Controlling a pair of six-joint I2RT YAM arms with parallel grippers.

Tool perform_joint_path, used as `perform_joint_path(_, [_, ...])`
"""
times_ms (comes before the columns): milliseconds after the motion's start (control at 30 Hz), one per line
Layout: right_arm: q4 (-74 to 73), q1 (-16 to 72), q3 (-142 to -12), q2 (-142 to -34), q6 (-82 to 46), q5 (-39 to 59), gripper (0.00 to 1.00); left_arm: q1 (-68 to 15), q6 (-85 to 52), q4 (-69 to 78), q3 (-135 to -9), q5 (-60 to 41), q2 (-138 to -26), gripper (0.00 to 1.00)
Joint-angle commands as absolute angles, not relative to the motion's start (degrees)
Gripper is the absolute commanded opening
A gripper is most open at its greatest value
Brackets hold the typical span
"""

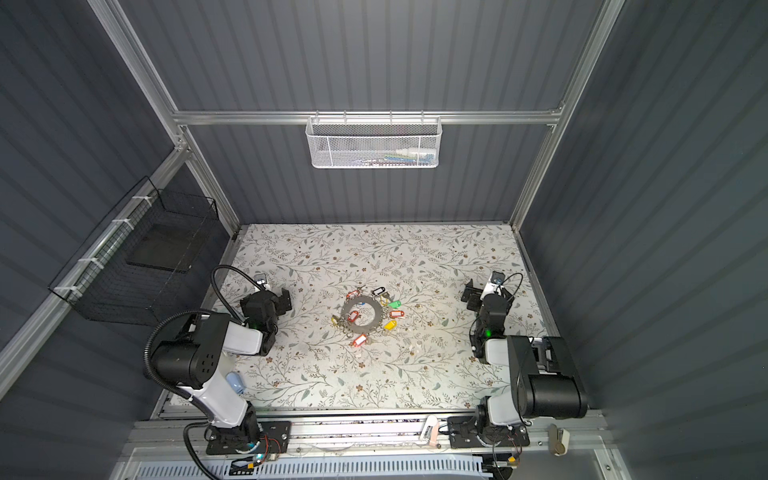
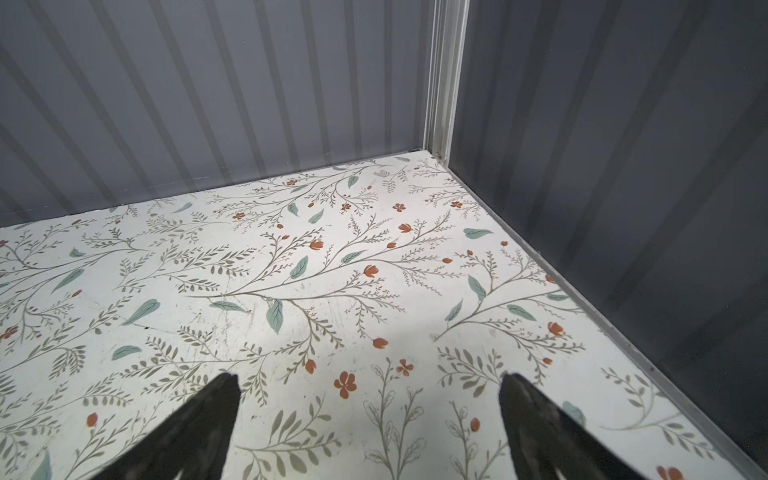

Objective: Put the keys on the keyring

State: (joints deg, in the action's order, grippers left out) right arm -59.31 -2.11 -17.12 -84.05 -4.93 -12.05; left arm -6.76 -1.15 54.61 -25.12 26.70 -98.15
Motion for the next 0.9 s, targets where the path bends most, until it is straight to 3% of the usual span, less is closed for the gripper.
perform_joint_path(0, [-60.3, -2.1, -16.4, -83.7, -5.3, -10.9, 0.99, -6.8, -2.0, 54.6, -25.8, 26.1, -98.3, 1.0])
perform_joint_path(867, [-60.0, -1.0, -17.0, -84.0, -4.0, -11.4, 0.99, -6.6, -0.9, 53.8, -26.3, 22.9, -98.4, 1.0])
